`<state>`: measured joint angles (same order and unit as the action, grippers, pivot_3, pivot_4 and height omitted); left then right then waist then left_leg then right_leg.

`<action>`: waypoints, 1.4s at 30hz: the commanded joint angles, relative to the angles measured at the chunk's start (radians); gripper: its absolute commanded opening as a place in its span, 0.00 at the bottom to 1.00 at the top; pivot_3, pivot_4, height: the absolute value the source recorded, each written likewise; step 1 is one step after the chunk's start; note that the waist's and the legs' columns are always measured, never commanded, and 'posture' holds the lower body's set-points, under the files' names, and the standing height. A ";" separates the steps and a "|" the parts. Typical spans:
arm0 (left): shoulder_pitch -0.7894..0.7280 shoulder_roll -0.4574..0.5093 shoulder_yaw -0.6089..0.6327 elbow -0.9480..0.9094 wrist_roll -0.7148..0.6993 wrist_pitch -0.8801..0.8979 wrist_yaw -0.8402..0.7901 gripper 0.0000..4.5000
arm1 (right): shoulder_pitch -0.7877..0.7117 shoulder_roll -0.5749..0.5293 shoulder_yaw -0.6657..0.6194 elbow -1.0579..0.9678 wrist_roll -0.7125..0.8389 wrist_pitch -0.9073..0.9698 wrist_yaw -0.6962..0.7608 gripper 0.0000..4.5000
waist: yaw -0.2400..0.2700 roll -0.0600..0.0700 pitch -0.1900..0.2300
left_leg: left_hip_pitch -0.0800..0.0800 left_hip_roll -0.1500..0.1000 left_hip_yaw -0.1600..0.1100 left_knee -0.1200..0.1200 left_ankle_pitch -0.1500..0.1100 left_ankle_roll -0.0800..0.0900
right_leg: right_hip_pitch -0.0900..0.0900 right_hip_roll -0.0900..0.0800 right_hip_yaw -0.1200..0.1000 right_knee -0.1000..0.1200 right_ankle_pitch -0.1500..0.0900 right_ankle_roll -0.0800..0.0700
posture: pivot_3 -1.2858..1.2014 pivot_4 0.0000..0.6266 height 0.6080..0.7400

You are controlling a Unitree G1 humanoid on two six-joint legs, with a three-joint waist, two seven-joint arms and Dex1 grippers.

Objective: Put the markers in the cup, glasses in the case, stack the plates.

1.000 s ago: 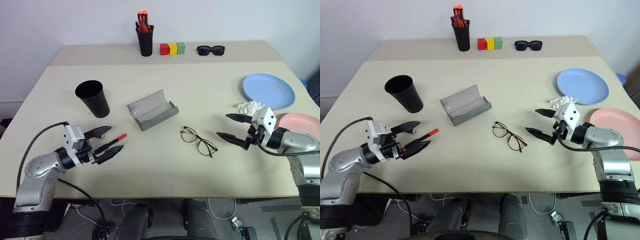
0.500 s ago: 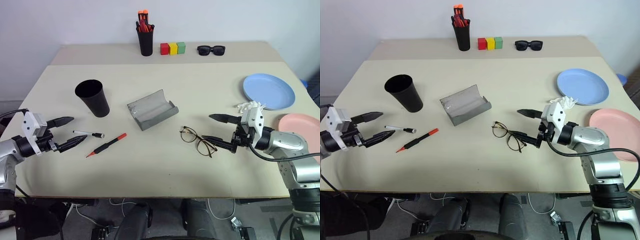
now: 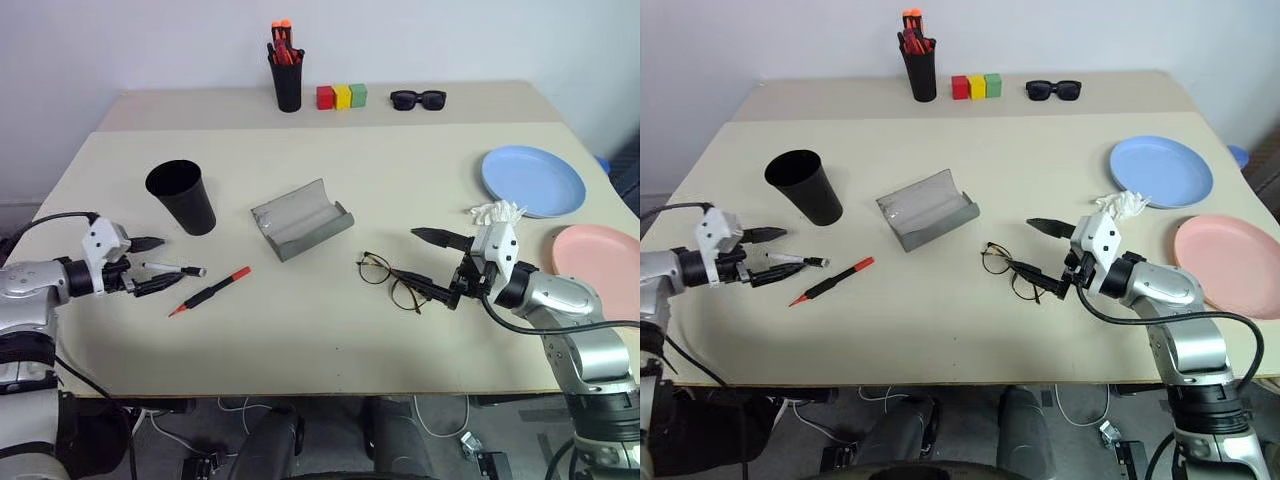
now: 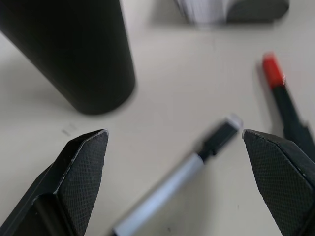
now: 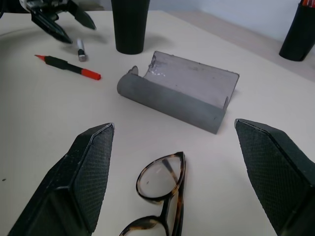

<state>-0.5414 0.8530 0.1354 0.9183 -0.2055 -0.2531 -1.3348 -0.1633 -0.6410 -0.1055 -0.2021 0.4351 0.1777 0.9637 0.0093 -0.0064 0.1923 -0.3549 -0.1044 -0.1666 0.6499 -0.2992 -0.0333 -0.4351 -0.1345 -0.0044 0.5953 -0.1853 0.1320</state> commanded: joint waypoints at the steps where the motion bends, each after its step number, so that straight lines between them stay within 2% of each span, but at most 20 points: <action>1: -0.052 -0.010 -0.035 0.073 0.054 -0.039 -0.001 1.00 | 0.006 0.007 -0.025 -0.056 0.003 -0.021 -0.030 0.89 | -0.001 0.000 0.000 | 0.000 0.000 0.000 0.000 0.000 0.000 | 0.000 0.000 0.000 0.000 0.000 0.000 | 0.52 0.24 1.00; 5: -0.075 -0.037 -0.064 0.112 0.073 -0.012 -0.031 1.00 | 0.016 0.006 -0.025 -0.074 0.001 -0.024 -0.054 0.89 | -0.005 0.000 0.000 | 0.000 0.000 0.000 0.000 0.000 0.000 | 0.000 0.000 0.000 0.000 0.000 0.000 | 0.52 0.24 1.00; 7: -0.074 -0.036 -0.086 0.122 0.098 0.015 -0.040 0.88 | 0.024 0.003 -0.027 -0.080 0.000 -0.027 -0.061 0.90 | -0.004 0.000 0.000 | 0.000 0.000 0.000 0.000 0.000 0.000 | 0.000 0.000 0.000 0.001 0.000 0.000 | 0.52 0.24 1.00; 9: -0.067 -0.032 -0.099 0.122 0.111 0.031 -0.043 0.71 | 0.025 0.002 -0.026 -0.083 -0.001 -0.028 -0.069 0.90 | -0.004 0.000 -0.001 | 0.001 0.000 0.000 0.001 0.000 0.000 | 0.001 0.000 0.000 0.001 0.000 0.000 | 0.52 0.24 1.00; 15: -0.008 -0.001 -0.110 0.059 0.118 0.106 -0.063 0.06 | 0.016 -0.001 -0.019 -0.063 -0.017 -0.045 -0.073 0.90 | -0.021 0.001 -0.001 | 0.002 0.000 0.001 0.001 0.000 0.000 | 0.001 0.000 0.001 0.001 0.000 0.000 | 0.52 0.24 1.00; 16: 0.005 0.004 -0.108 0.042 0.112 0.117 -0.071 0.01 | 0.012 0.001 -0.017 -0.059 -0.020 -0.048 -0.074 0.90 | -0.024 0.001 -0.002 | 0.002 0.000 0.001 0.001 0.000 0.000 | 0.001 0.000 0.001 0.001 0.000 0.000 | 0.52 0.24 1.00; 21: 0.063 0.011 -0.066 -0.086 0.042 0.218 -0.082 0.01 | -0.002 -0.002 -0.010 -0.033 -0.020 -0.052 -0.055 0.90 | -0.029 0.002 -0.002 | 0.005 0.001 0.003 -0.001 0.000 0.000 | 0.001 0.000 0.003 0.002 0.000 0.000 | 0.52 0.24 1.00; 28: 0.143 -0.015 0.089 -0.395 -0.204 0.417 -0.090 0.01 | 0.026 -0.072 -0.037 -0.059 0.109 0.057 0.084 0.90 | -0.021 -0.001 0.000 | 0.001 0.002 0.002 0.001 0.000 0.000 | 0.000 0.001 0.003 0.001 0.000 0.000 | 0.52 0.24 1.00; 32: 0.147 -0.064 0.168 -0.552 -0.325 0.496 -0.024 0.01 | 0.010 -0.070 -0.047 -0.074 0.162 0.080 0.109 0.90 | -0.020 -0.001 0.000 | 0.001 0.006 0.002 0.002 0.000 0.000 | 0.000 0.001 0.003 0.001 0.001 0.000 | 0.52 0.24 1.00; 36: 0.125 -0.129 0.180 -0.734 -0.407 0.590 0.081 0.01 | -0.024 -0.041 -0.058 -0.076 0.229 0.135 0.086 0.90 | -0.021 -0.001 0.000 | 0.001 0.006 0.002 0.002 0.000 0.000 | 0.000 0.001 0.003 0.001 0.001 0.000 | 0.52 0.24 1.00; 39: 0.064 -0.185 0.195 -0.801 -0.427 0.578 0.179 0.01 | -0.060 0.001 -0.072 -0.078 0.254 0.138 0.038 0.90 | -0.020 -0.002 0.000 | 0.001 0.006 0.002 0.001 0.000 0.000 | 0.000 0.001 0.003 0.001 0.001 -0.001 | 0.52 0.24 1.00; 42: -0.003 -0.224 0.222 -0.790 -0.410 0.509 0.268 0.01 | -0.089 0.036 -0.079 -0.079 0.255 0.128 -0.001 0.90 | -0.020 -0.001 0.000 | 0.001 0.006 0.002 0.001 0.001 -0.001 | 0.000 0.001 0.003 0.000 0.001 -0.001 | 0.52 0.24 1.00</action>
<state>-0.5112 0.6273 0.3038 0.1430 -0.6123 0.3108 -1.1172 -0.2308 -0.6189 -0.1531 -0.2414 0.6721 0.3204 0.9864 -0.0104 -0.0079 0.1921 -0.3541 -0.0982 -0.1642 0.6513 -0.2986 -0.0345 -0.4351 -0.1331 -0.0016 0.5956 -0.1839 0.1312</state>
